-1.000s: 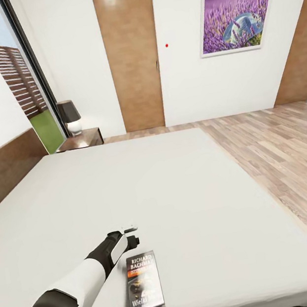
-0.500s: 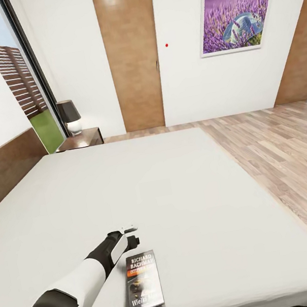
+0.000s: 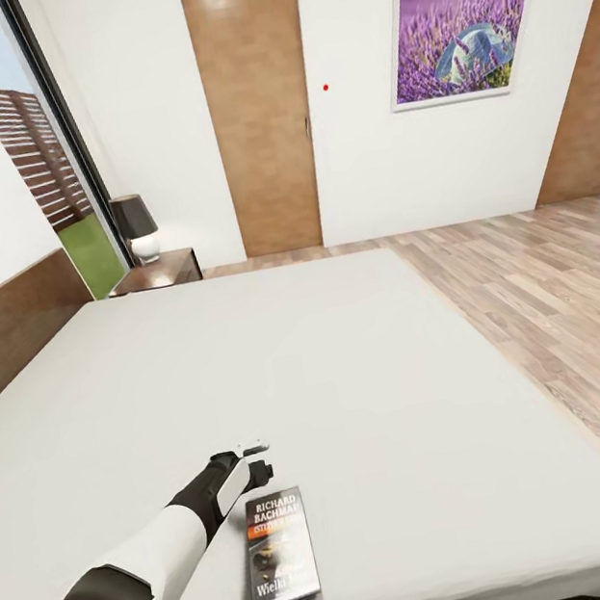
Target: In the bedroom, move the book from the bed onto either nightstand, and place the two sandals side by side next to the bed.
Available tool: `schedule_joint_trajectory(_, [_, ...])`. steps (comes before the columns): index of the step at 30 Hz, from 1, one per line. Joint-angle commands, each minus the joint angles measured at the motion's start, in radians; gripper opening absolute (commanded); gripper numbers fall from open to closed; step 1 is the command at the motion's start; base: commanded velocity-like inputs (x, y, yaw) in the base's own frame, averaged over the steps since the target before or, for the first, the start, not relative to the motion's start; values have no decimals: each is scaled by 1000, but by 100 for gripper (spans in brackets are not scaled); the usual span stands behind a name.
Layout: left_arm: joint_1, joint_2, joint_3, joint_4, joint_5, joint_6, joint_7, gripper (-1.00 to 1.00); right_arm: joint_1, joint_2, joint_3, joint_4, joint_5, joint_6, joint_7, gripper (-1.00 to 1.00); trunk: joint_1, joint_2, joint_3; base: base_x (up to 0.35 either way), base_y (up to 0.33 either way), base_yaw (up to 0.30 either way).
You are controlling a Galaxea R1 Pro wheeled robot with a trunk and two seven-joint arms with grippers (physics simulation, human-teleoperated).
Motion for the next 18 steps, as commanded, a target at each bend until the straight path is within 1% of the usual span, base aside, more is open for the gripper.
schedule_joint_trajectory(1, [0,1,-8,-2,11,3,8,100,-1,0,-9,2,10,-6,-3,100,4,-8,-4,0,0,0])
schedule_joint_trajectory(6, [0,0,-8,-2,11,3,7,100,0,0,-9,2,10,-6,-3,100,23,-43,-20,0,0,0])
schedule_joint_trajectory(18, [0,1,-7,-2,11,4,6,100,0,0,-9,4,10,-6,-3,100,23,-43,-20,0,0,0])
